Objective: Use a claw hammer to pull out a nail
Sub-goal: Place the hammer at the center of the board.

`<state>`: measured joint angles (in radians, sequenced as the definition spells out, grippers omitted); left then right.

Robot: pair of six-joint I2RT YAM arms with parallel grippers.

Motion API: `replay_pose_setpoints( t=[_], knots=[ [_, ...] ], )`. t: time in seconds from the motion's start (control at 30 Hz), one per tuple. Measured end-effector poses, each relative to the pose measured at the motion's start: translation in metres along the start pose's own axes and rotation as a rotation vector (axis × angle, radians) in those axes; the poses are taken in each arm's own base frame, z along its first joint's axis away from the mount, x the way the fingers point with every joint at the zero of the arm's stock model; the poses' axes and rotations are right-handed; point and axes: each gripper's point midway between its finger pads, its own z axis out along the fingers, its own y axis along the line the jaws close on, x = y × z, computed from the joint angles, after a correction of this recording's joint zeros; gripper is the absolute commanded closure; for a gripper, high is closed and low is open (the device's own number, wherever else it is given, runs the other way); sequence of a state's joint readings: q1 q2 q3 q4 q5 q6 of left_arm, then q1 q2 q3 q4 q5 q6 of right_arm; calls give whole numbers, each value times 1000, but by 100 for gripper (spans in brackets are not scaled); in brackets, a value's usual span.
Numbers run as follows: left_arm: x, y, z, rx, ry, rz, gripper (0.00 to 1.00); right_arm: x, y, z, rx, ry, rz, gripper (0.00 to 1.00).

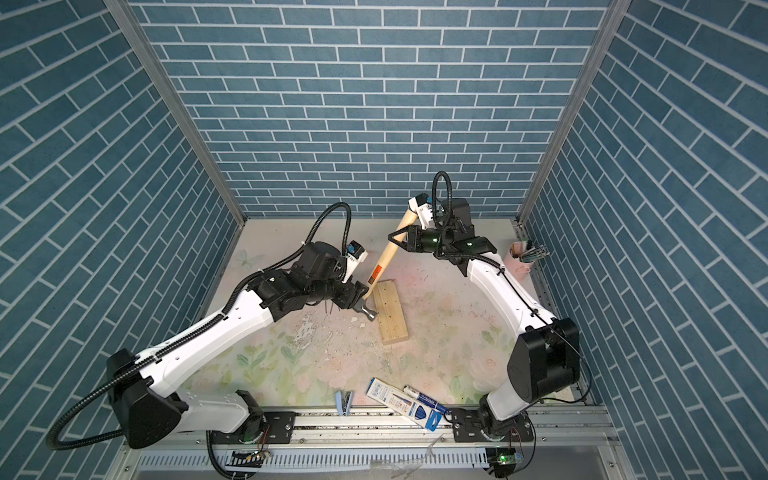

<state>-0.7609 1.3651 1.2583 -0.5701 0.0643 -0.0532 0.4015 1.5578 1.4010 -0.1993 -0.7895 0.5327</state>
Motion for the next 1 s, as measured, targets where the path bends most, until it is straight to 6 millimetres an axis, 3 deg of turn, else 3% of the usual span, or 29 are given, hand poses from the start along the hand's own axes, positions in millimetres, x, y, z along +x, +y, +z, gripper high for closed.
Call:
replay_pose_setpoints(
  t=[0.37, 1.0],
  knots=[
    [9, -6, 22, -60, 66, 62, 38, -1, 11, 6, -65, -2, 7, 100],
    [22, 2, 35, -137, 140, 100, 49, 1, 15, 9, -90, 11, 6, 100]
  ],
)
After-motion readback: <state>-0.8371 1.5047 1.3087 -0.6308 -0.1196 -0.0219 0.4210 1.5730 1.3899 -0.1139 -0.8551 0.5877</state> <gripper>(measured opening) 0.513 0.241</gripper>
